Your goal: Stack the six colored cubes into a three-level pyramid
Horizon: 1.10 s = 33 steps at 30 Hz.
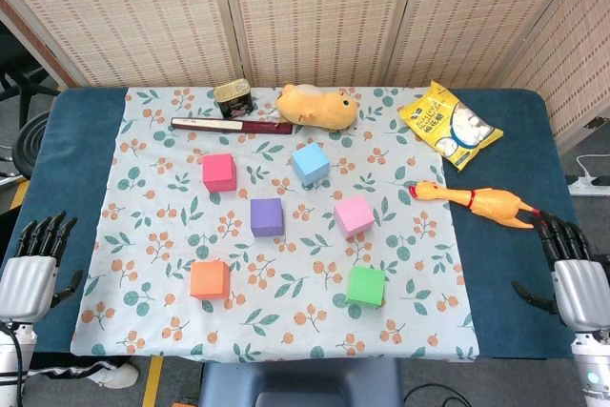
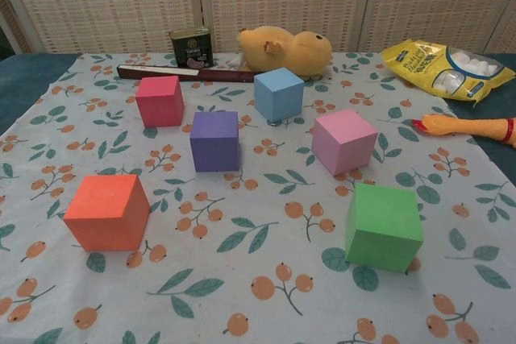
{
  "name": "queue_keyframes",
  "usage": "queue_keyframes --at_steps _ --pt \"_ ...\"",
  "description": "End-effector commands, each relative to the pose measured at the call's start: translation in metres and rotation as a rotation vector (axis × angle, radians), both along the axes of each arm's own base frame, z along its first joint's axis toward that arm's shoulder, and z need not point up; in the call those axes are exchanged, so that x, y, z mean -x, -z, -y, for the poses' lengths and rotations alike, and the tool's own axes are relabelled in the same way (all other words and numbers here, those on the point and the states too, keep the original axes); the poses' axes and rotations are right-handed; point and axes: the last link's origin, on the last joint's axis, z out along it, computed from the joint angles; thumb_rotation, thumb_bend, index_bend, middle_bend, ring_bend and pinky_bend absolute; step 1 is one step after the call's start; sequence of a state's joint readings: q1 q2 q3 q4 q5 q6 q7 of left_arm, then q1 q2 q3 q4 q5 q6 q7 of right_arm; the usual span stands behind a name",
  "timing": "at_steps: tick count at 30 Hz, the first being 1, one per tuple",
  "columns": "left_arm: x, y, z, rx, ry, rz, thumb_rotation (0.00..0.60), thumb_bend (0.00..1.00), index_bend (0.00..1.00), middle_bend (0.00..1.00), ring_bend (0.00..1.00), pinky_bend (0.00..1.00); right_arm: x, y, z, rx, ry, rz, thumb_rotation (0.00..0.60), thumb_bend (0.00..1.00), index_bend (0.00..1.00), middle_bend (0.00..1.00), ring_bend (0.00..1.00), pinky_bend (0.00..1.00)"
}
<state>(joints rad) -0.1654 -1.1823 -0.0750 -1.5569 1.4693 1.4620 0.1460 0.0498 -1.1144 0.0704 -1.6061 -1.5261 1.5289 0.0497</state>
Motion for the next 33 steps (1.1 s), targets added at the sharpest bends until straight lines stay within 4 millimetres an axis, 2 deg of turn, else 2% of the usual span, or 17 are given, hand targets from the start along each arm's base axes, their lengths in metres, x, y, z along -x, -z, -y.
queue_keyframes --at_steps 1,4,12,19,23,33 --pt "-0.006 -0.001 -0.008 0.014 0.038 0.012 0.600 0.36 0.00 0.00 0.00 0.05 -0.004 -0.004 0.001 -0.004 -0.022 0.019 0.600 0.00 0.00 0.01 0.00 0.05" --pt "-0.013 -0.001 -0.030 0.039 0.085 0.028 0.600 0.36 0.00 0.00 0.00 0.06 -0.008 -0.009 0.006 -0.005 -0.045 0.023 0.600 0.00 0.00 0.01 0.00 0.05" --pt "-0.041 0.001 -0.112 0.178 0.137 0.123 0.600 0.36 0.00 0.00 0.00 0.08 -0.018 -0.011 0.009 -0.035 -0.088 -0.005 0.600 0.00 0.00 0.01 0.00 0.05" --pt "-0.058 0.018 -0.188 0.257 0.092 0.105 0.600 0.36 0.00 0.01 0.00 0.10 -0.024 -0.011 0.011 -0.042 -0.098 -0.008 0.600 0.00 0.00 0.01 0.00 0.05" --pt "-0.065 0.033 -0.215 0.325 0.033 0.102 0.600 0.36 0.00 0.00 0.00 0.10 -0.024 -0.013 0.010 -0.036 -0.086 -0.010 0.600 0.00 0.00 0.01 0.00 0.05" --pt "-0.091 0.067 -0.250 0.447 -0.031 0.102 0.600 0.36 0.00 0.00 0.00 0.09 -0.024 -0.009 0.011 -0.052 -0.066 -0.008 0.600 0.00 0.00 0.01 0.00 0.05"
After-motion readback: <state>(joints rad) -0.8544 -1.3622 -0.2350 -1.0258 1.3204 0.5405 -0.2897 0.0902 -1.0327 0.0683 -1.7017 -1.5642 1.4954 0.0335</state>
